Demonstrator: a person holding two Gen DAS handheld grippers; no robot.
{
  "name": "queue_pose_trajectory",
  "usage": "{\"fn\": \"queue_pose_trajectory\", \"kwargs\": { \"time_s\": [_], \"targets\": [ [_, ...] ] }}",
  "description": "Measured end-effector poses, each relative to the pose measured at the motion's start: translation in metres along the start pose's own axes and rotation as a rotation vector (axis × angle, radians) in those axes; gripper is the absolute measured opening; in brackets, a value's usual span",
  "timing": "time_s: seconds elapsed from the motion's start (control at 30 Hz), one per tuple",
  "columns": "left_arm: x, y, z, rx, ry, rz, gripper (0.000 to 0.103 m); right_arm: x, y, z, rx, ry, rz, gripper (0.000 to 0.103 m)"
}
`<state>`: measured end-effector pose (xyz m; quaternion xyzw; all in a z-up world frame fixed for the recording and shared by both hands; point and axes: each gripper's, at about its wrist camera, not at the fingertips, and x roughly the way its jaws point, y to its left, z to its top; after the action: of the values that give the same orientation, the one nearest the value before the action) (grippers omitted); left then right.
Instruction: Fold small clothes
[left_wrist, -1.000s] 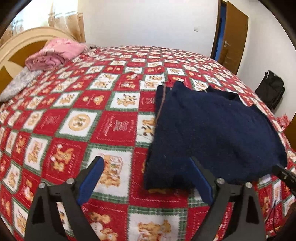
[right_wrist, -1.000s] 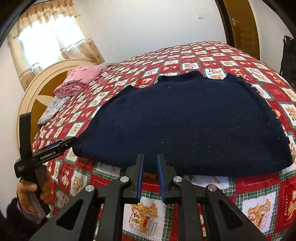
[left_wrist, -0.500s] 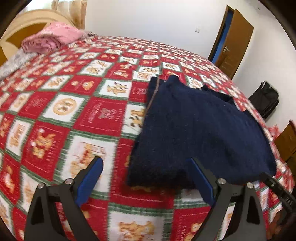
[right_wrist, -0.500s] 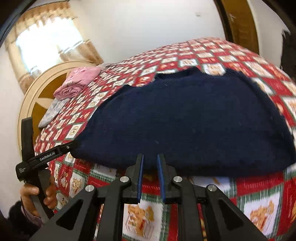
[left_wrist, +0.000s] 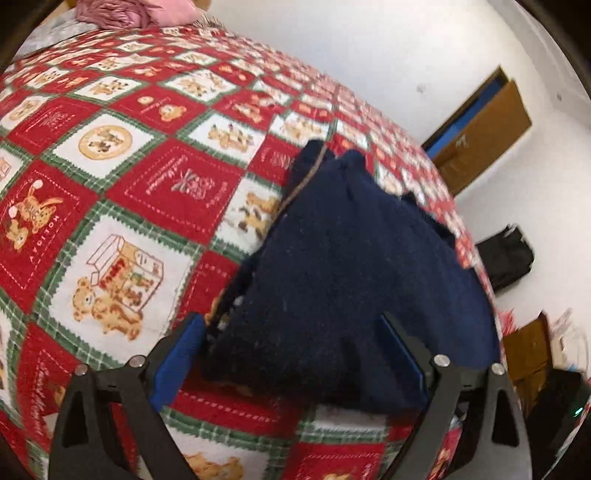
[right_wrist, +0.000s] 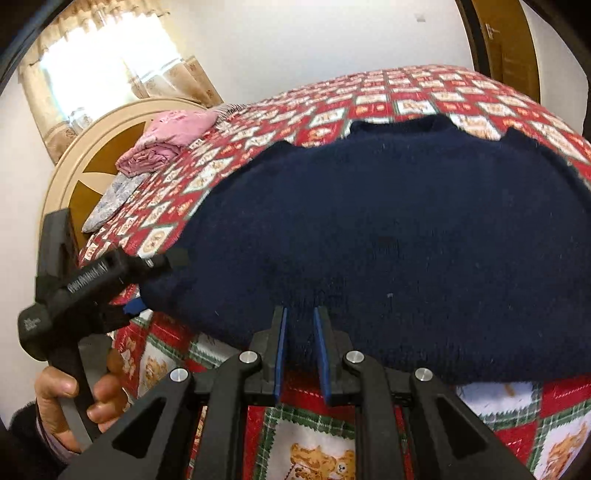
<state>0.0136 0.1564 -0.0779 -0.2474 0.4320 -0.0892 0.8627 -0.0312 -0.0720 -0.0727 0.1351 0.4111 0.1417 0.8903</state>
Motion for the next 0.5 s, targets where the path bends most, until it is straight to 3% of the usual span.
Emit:
{"fn": "queue_pose_trajectory", "kwargs": {
  "time_s": [0.1,0.2,0.27,0.33,0.4,0.47,0.5],
  "targets": [
    [0.002,-0.001,0.002,-0.023,0.002,-0.021,0.088,-0.002,-0.001,-0.001,0.008,-0.002,0.004,0.016],
    [0.003,0.0,0.002,-0.042,0.009,-0.038,0.068,-0.006,-0.005,0.0,0.03,-0.012,0.017,0.016],
    [0.001,0.003,0.001,-0.063,0.012,-0.07,0.038,-0.011,-0.007,0.005,0.049,-0.024,0.036,0.016],
    [-0.002,0.002,0.001,-0.066,0.004,-0.112,0.037,-0.017,-0.005,0.021,0.053,-0.031,0.091,0.016],
    [-0.005,-0.004,0.001,-0.026,-0.026,-0.096,0.034,-0.018,-0.003,0.044,0.057,-0.014,0.152,0.017],
    [-0.005,-0.008,-0.001,-0.004,-0.04,-0.081,0.031,-0.014,-0.002,0.066,0.095,0.01,0.206,0.038],
    [-0.005,-0.008,-0.002,-0.008,-0.048,-0.086,0.031,-0.006,0.0,0.085,0.124,0.032,0.248,0.063]
  ]
}}
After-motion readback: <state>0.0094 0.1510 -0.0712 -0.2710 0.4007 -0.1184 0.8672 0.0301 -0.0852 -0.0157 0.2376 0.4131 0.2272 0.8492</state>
